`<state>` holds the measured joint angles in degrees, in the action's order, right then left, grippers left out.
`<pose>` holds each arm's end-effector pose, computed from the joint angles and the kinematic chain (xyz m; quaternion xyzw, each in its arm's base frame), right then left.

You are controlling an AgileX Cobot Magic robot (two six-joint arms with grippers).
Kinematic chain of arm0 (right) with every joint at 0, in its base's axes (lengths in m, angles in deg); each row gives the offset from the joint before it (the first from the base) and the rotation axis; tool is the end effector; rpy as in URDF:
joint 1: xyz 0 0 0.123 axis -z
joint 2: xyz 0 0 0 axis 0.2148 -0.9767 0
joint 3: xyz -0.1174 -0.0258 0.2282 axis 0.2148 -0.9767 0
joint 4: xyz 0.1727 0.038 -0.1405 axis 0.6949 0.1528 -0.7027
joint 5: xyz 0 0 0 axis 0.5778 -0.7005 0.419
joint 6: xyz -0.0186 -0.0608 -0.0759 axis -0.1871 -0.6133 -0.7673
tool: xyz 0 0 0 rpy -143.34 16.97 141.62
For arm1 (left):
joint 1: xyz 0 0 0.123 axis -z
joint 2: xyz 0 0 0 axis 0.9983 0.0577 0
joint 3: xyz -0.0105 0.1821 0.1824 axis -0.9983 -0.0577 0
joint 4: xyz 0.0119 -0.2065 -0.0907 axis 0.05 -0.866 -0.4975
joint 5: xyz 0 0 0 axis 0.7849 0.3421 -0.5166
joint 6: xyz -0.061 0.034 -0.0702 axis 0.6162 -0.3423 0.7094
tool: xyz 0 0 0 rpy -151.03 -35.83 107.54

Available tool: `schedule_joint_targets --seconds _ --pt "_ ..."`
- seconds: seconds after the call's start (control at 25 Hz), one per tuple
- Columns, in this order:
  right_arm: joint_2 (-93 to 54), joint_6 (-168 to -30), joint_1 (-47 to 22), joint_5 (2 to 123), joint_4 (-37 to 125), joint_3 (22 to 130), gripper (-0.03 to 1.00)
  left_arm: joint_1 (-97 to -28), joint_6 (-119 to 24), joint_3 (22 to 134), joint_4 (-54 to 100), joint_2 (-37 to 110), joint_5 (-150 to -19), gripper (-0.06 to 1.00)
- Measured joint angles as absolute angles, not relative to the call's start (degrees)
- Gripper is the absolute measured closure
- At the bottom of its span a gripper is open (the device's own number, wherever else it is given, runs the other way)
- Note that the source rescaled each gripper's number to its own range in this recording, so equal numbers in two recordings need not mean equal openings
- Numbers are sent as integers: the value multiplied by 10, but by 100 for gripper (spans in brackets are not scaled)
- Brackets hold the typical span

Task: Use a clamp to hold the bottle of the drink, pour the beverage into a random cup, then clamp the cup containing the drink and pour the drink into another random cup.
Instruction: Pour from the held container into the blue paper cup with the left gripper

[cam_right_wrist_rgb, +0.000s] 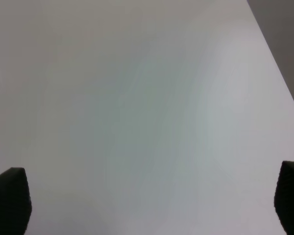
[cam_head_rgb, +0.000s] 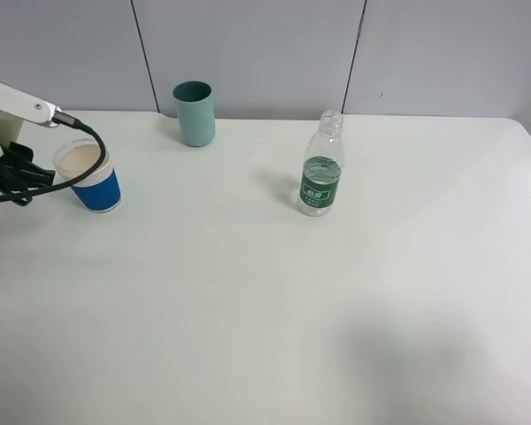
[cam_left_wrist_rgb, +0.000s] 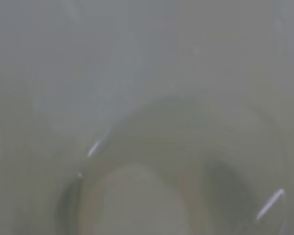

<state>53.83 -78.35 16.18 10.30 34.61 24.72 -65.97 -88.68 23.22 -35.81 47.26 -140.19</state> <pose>0.0053 -0.0026 0.2604 0.0133 0.8543 -0.0394 0.5181 0.2295 -0.0078 0.1778 0.0418 0.8239 0.3279 0.4605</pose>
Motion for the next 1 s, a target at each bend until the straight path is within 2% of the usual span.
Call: schedule_joint_targets --seconds 0.32,1.0 --pt "538 -783 162 103 346 247 -3 -685 -889 232 -324 475 -1405 92" --pt "538 -783 162 103 346 247 -3 -686 -890 236 -271 475 -1404 92"
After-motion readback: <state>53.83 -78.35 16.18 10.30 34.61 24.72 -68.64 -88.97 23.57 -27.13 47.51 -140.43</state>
